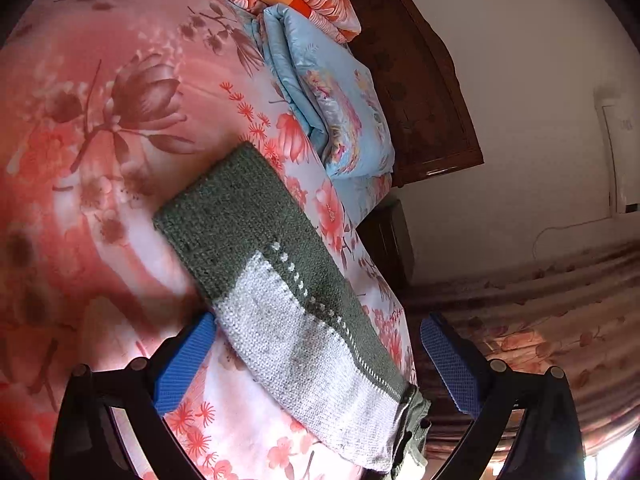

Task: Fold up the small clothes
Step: 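Grasp the other grey sleeve cuff with the left gripper and lift it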

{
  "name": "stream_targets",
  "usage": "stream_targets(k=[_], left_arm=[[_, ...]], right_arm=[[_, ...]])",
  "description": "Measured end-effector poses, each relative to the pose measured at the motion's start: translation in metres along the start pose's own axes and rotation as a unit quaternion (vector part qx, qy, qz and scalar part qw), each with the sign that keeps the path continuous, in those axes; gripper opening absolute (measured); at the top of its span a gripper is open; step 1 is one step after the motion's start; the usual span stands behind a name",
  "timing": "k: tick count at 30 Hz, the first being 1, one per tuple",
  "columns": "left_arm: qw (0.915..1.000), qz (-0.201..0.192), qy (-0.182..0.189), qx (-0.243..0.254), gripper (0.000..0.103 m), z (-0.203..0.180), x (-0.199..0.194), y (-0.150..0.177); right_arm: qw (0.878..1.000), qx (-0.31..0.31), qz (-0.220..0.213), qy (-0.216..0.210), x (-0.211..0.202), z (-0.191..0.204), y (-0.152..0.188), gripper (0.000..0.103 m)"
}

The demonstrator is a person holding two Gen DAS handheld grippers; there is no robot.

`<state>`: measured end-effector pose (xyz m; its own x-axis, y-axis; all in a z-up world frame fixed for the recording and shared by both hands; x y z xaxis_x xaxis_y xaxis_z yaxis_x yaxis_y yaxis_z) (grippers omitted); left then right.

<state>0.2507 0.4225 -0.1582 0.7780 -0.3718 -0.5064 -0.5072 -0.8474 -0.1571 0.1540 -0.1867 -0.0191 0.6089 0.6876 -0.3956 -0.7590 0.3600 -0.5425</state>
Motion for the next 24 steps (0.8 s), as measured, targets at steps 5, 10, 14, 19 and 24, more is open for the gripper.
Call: stream_targets(k=[5,10,14,19,24], left_arm=[[0.9994,-0.026,0.021,0.007,0.103,-0.007,0.013,-0.007],[0.9989,-0.039,0.013,0.023,0.103,-0.007,0.009,-0.004],[0.9978,-0.054,-0.026,0.029,0.103,0.003,0.007,-0.001],[0.9983,-0.049,-0.011,-0.031,0.103,0.032,0.016,-0.002],[0.9978,-0.059,-0.008,-0.028,0.103,0.028,0.017,0.000]], right_arm=[[1.000,0.003,-0.005,-0.003,0.002,0.005,0.002,0.047],[1.000,0.022,-0.019,0.011,-0.005,-0.005,0.003,0.047],[0.999,0.020,-0.036,0.016,-0.011,-0.006,-0.001,0.047],[0.999,0.018,-0.037,0.005,-0.016,0.000,0.000,0.047],[0.999,0.019,-0.043,0.006,-0.021,0.002,0.000,0.047]])
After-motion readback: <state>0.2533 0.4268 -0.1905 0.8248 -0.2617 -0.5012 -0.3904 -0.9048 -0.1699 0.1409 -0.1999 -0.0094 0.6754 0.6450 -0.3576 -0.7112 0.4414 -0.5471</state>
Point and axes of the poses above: each gripper's, at about its wrist camera, not at the fingertips, and x roughly the way its jaws point, z to its left, y to its underside, the point moved 9 cm from there along x, roughly the way its jaws point, and after that the axes turned 1 degree about -z, right-handed, at the moved point
